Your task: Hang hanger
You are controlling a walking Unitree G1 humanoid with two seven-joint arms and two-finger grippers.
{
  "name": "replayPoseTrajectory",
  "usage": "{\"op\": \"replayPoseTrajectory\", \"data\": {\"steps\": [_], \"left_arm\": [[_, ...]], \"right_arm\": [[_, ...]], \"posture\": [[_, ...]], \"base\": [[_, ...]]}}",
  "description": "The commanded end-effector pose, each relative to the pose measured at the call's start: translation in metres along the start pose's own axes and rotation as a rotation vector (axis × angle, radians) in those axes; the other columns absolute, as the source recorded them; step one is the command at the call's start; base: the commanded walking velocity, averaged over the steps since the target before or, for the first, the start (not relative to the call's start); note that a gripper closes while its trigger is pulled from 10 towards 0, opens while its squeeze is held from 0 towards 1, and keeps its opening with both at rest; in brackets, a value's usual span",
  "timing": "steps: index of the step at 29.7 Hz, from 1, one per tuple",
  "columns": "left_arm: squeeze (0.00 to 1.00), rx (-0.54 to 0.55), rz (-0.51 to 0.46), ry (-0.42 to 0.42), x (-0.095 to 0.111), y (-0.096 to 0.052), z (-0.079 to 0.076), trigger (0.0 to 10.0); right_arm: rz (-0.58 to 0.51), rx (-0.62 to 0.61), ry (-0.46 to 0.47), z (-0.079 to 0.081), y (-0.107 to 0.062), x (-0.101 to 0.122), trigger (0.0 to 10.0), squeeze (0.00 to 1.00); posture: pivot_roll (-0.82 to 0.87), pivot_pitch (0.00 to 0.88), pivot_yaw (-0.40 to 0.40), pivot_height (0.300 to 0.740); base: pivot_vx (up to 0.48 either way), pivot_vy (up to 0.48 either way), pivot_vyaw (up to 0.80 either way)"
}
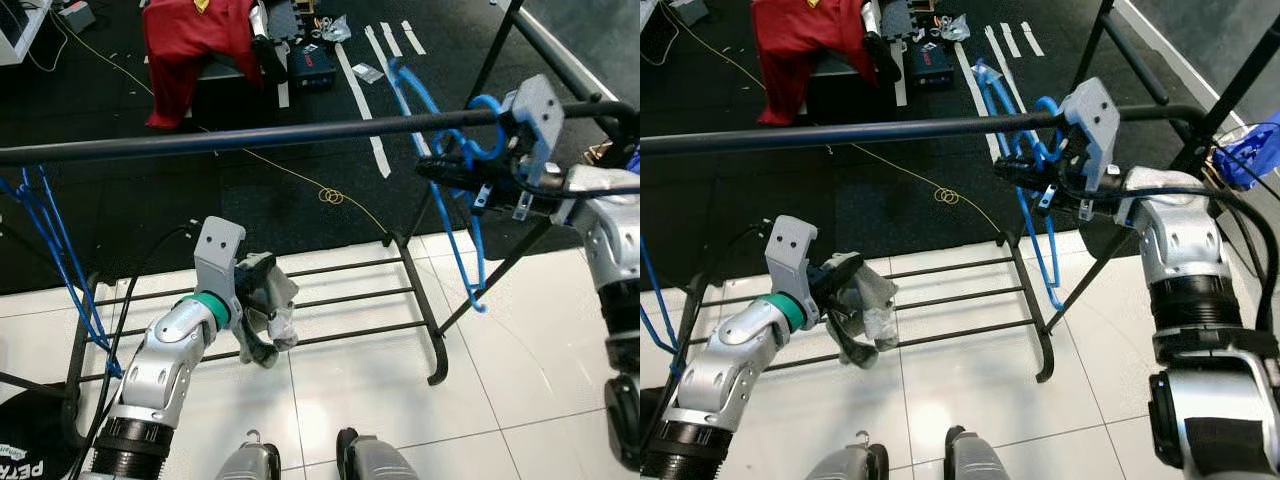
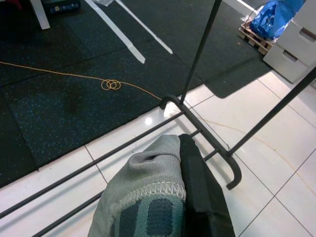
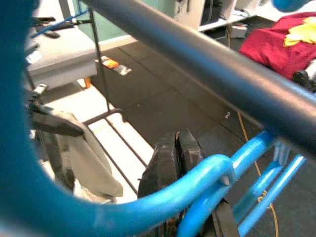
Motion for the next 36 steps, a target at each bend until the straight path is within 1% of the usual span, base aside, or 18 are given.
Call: {"op": "replayPoseTrajectory", "data": {"steps": [1, 3, 5, 7, 14, 18, 19, 22, 24, 25, 26, 27, 28, 29, 32, 34, 36], "left_arm": [[0.00, -0.004, 0.021, 0.008, -0.006, -0.002, -0.001, 10.0], [0.00, -0.006, 0.023, 0.008, -0.006, -0.002, -0.002, 10.0], [0.00, -0.006, 0.023, 0.008, -0.006, -0.002, -0.002, 10.0], [0.00, -0.009, 0.025, 0.009, -0.006, -0.002, -0.003, 10.0], [0.00, -0.017, 0.026, 0.012, -0.006, -0.001, -0.005, 10.0], [0.00, -0.032, 0.030, 0.022, -0.007, 0.000, -0.006, 10.0], [0.00, -0.032, 0.030, 0.022, -0.007, 0.000, -0.006, 10.0], [0.00, -0.033, 0.032, 0.022, -0.007, 0.001, -0.006, 10.0], [0.00, -0.033, 0.032, 0.022, -0.007, 0.001, -0.006, 10.0], [0.00, -0.035, 0.032, 0.023, -0.007, 0.001, -0.006, 10.0], [0.00, -0.035, 0.032, 0.023, -0.007, 0.001, -0.006, 10.0], [0.00, -0.038, 0.033, 0.023, -0.007, 0.000, -0.007, 10.0], [0.00, -0.039, 0.034, 0.023, -0.007, 0.000, -0.007, 10.0], [0.00, -0.039, 0.034, 0.023, -0.007, 0.000, -0.007, 10.0], [0.00, -0.036, 0.035, 0.025, -0.007, -0.001, -0.006, 10.0], [0.00, -0.034, 0.034, 0.026, -0.007, -0.002, -0.005, 10.0], [0.00, -0.025, 0.034, 0.027, -0.006, -0.003, -0.003, 10.0]], "right_arm": [[-0.040, 0.006, 0.008, 0.004, -0.002, 0.005, 0.0, 0.00], [-0.051, 0.026, 0.017, 0.014, -0.004, 0.004, 0.0, 0.00], [-0.051, 0.026, 0.017, 0.014, -0.004, 0.004, 0.0, 0.00], [-0.044, 0.052, 0.040, 0.025, -0.009, 0.000, 0.0, 0.00], [-0.053, 0.032, 0.054, 0.027, -0.015, 0.002, 0.0, 0.00], [-0.058, -0.015, 0.088, 0.015, -0.018, 0.003, 0.0, 0.00], [-0.058, -0.015, 0.088, 0.015, -0.018, 0.003, 0.0, 0.00], [-0.022, -0.025, 0.133, 0.012, -0.021, -0.004, 0.0, 0.00], [-0.022, -0.025, 0.133, 0.012, -0.021, -0.004, 0.0, 0.00], [-0.014, -0.027, 0.155, 0.011, -0.022, -0.006, 0.0, 0.00], [-0.014, -0.027, 0.155, 0.011, -0.022, -0.006, 0.0, 0.00], [-0.011, -0.025, 0.198, 0.006, -0.023, -0.007, 0.0, 0.00], [-0.017, -0.025, 0.219, 0.001, -0.022, -0.006, 0.0, 0.00], [-0.017, -0.025, 0.219, 0.001, -0.022, -0.006, 0.0, 0.00], [-0.019, -0.017, 0.248, -0.008, -0.020, -0.004, 0.0, 0.00], [-0.014, -0.009, 0.252, -0.010, -0.019, -0.003, 0.0, 0.00], [-0.009, 0.021, 0.257, -0.011, -0.014, -0.001, 0.0, 0.00]], "posture": [[-0.07, 0.141, 0.041, 0.740], [-0.07, 0.140, 0.044, 0.740], [-0.07, 0.140, 0.044, 0.740], [-0.07, 0.139, 0.046, 0.740], [-0.07, 0.138, 0.049, 0.740], [-0.07, 0.121, 0.053, 0.740], [-0.07, 0.121, 0.053, 0.740], [-0.07, 0.117, 0.052, 0.740], [-0.07, 0.117, 0.052, 0.740], [-0.07, 0.117, 0.051, 0.740], [-0.07, 0.117, 0.051, 0.740], [-0.07, 0.116, 0.050, 0.740], [-0.07, 0.116, 0.050, 0.740], [-0.07, 0.116, 0.050, 0.740], [-0.06, 0.118, 0.043, 0.740], [-0.06, 0.118, 0.042, 0.740], [-0.05, 0.123, 0.038, 0.740]], "base": [[0.000, 0.000, 0.00], [0.000, 0.000, 0.00], [0.000, 0.000, 0.00], [0.000, 0.000, 0.00], [0.000, 0.000, 0.00], [0.000, 0.000, 0.00], [0.000, 0.000, 0.00], [0.000, 0.000, 0.00], [0.000, 0.000, 0.00], [0.000, 0.000, 0.00], [0.000, 0.000, 0.00], [0.000, 0.000, 0.00], [0.000, 0.000, 0.00], [0.000, 0.000, 0.00], [0.000, 0.000, 0.00], [0.000, 0.000, 0.00], [0.000, 0.000, 0.00]]}}
Point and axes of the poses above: a point about 5 cm out from each wrist's last joint towards the gripper, its own y axis pointing out of the wrist towards the gripper, its own x axis along the axis of the wrist's last joint, z = x × y, the point moved 6 cm from there along y, pointing out of the wrist towards the gripper, and after that the axes turned 1 degree about y, right-handed, at the moved point
